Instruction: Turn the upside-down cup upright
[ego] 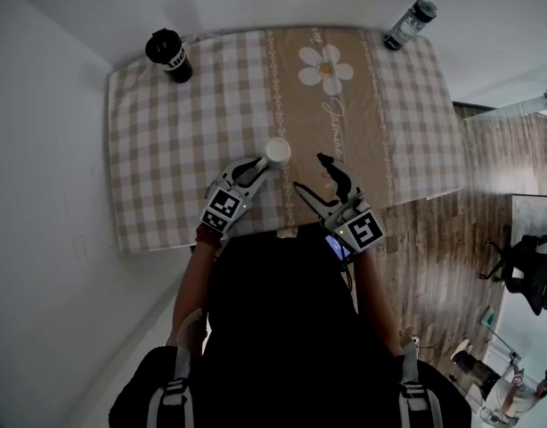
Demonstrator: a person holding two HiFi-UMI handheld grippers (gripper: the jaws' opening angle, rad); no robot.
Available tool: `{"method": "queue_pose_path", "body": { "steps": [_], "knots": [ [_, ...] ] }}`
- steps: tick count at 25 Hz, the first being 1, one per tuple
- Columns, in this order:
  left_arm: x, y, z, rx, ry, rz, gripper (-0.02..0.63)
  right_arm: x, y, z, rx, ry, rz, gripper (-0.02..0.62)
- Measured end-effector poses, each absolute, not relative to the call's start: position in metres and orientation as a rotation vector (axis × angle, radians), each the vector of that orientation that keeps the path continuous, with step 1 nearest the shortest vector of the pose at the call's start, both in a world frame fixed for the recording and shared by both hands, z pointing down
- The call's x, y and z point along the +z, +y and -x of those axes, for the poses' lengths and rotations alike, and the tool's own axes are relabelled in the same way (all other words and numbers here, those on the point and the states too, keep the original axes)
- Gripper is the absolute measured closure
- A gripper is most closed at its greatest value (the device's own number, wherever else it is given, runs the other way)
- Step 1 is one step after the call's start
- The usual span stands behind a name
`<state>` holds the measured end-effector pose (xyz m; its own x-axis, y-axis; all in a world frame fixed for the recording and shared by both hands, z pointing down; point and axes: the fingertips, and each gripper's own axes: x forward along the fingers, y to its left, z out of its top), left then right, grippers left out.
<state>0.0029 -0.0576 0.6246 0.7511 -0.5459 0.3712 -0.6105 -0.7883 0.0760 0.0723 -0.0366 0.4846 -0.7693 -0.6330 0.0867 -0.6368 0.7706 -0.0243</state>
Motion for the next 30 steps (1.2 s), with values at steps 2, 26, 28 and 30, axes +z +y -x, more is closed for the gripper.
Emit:
{"method": "queue_pose_path", "body": {
  "steps": [2, 26, 28, 30],
  "knots": [
    [0.612, -0.053, -0.005, 0.411, -0.887, -2.775, 0.369, 0.48, -0.036, -0.07, 0.086, -2.896, -1.039, 0.288],
    [0.427, -0.061, 0.006, -0.07, -1.643, -2.786, 0.618, 0.438, -0.056, -0.071, -0.06, -2.718, -1.556, 0.595],
    [0.433, -0.058, 0.004, -0.022, -1.638, -2.793, 0.618, 0.441, -0.053, -0.065, -0.051, -2.721, -1.538, 0.595],
    [0.437, -0.057, 0.003, 0.026, -1.631, -2.802, 0.618, 0.444, -0.051, -0.059, -0.048, -2.723, -1.516, 0.597]
  ]
}}
